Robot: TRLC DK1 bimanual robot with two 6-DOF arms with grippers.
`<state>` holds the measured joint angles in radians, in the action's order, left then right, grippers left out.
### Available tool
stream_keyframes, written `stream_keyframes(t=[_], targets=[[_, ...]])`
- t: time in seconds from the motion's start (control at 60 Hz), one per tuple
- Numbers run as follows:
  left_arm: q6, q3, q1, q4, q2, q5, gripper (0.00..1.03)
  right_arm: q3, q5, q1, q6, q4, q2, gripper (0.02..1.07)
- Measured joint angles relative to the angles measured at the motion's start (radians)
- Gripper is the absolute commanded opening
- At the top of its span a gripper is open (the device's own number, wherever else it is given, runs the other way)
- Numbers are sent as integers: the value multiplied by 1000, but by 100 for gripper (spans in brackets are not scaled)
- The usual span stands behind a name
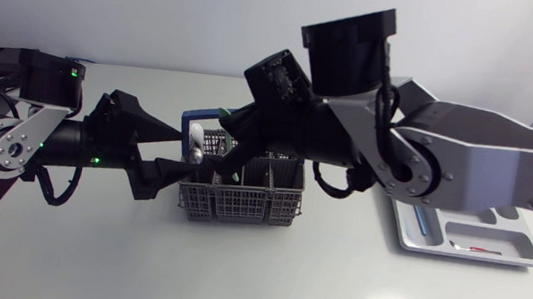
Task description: Unload the cutlery basket into the drawer organizer.
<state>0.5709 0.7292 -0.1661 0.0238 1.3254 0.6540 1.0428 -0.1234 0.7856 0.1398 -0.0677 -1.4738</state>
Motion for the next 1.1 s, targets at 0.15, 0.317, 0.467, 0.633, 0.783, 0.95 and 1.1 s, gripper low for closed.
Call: stream_keyframes(t=[0.15,0.317,0.467,0.633,0.783,0.95,1.1], targets=[[-3,14,-11,-23,-13,0,95,-43,-40,-20,3,34,66,9],[-3,25,-12,-50,-30,0,95,-61,-103,-78,13,98,156,9],[-3,29,-12,-69,-45,-3,95,-57,-233,-203,51,235,246,9],[-3,29,-12,-90,-50,-4,95,-14,-367,-381,142,445,285,9],[-3,31,-19,-106,-56,-6,95,31,-458,-536,291,622,299,9],[-3,31,-41,-122,-77,-30,95,85,-532,-724,522,838,293,9],[-2,35,-66,-128,-84,-56,95,158,-558,-876,757,1017,238,9]])
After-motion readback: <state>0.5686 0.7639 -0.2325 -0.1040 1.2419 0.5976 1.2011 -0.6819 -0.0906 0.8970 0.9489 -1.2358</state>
